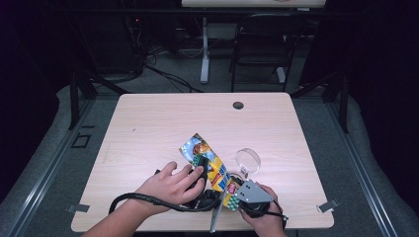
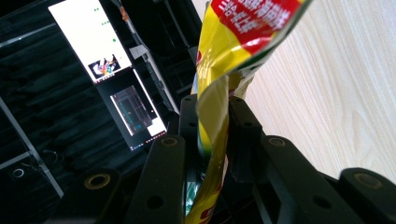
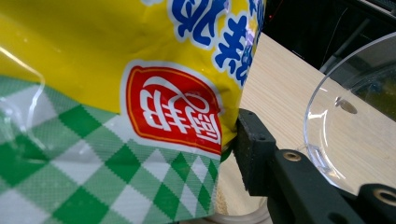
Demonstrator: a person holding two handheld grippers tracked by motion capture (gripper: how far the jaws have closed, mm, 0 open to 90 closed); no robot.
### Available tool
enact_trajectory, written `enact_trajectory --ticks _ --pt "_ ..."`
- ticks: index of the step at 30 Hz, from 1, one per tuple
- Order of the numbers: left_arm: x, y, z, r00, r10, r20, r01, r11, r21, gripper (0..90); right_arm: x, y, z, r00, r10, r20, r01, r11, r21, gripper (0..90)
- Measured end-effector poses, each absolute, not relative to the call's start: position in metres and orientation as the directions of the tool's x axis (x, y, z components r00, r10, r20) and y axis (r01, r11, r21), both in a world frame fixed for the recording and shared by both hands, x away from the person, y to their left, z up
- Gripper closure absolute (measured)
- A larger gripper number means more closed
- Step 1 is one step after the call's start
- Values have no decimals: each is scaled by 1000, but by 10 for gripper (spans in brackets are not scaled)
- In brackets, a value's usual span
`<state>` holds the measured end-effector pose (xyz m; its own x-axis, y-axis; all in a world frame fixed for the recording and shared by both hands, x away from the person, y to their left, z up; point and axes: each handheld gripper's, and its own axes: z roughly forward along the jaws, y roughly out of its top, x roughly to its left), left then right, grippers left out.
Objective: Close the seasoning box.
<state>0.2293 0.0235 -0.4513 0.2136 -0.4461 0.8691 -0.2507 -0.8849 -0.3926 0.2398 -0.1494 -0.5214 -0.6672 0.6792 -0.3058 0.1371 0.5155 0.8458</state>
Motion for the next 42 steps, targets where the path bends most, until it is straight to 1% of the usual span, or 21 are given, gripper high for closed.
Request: enact_trajectory --ticks 42 --pt "230 20 -449 217 -451 866 -254 -883 -396 799 240 -151 -521 -665 684 -299 139 508 850 711"
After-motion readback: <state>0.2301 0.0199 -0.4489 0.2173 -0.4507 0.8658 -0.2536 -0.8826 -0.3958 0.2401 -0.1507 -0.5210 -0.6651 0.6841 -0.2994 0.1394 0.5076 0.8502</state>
